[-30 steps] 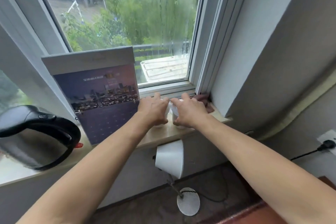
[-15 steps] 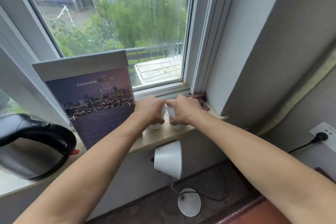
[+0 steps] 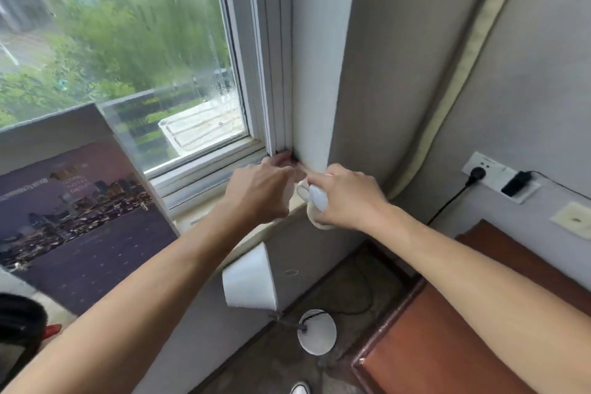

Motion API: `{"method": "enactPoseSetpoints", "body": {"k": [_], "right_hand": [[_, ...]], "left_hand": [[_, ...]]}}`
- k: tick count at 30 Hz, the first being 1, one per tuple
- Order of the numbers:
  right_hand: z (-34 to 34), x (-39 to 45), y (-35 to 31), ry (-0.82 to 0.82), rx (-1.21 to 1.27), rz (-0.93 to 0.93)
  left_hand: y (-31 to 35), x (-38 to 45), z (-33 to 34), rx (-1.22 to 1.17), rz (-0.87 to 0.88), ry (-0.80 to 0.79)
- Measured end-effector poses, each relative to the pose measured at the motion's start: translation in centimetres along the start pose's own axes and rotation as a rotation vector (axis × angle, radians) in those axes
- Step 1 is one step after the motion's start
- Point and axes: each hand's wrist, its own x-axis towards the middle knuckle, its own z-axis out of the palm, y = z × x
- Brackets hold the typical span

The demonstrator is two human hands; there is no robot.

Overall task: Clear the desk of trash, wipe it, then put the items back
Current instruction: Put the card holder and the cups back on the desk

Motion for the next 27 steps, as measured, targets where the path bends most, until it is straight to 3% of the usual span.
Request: {"method": "enactPoseSetpoints", "body": {"k": [9,19,27], "right_hand": [[1.6,-11.4,11.2,-0.049,0.041,0.374],[6.9,-24.0,24.9,-0.063,0.097,0.716],[11.5,-27.9,34.3,-0.070,0.082,0.849]], "left_hand": [[14.9,4.5,2.6,0.033,0.423,-0.063],[32.5,7.8,8.8,0.029,0.674,-0.236],[42.2,12.7,14.0,0.123,0.805,-0.308]]}}
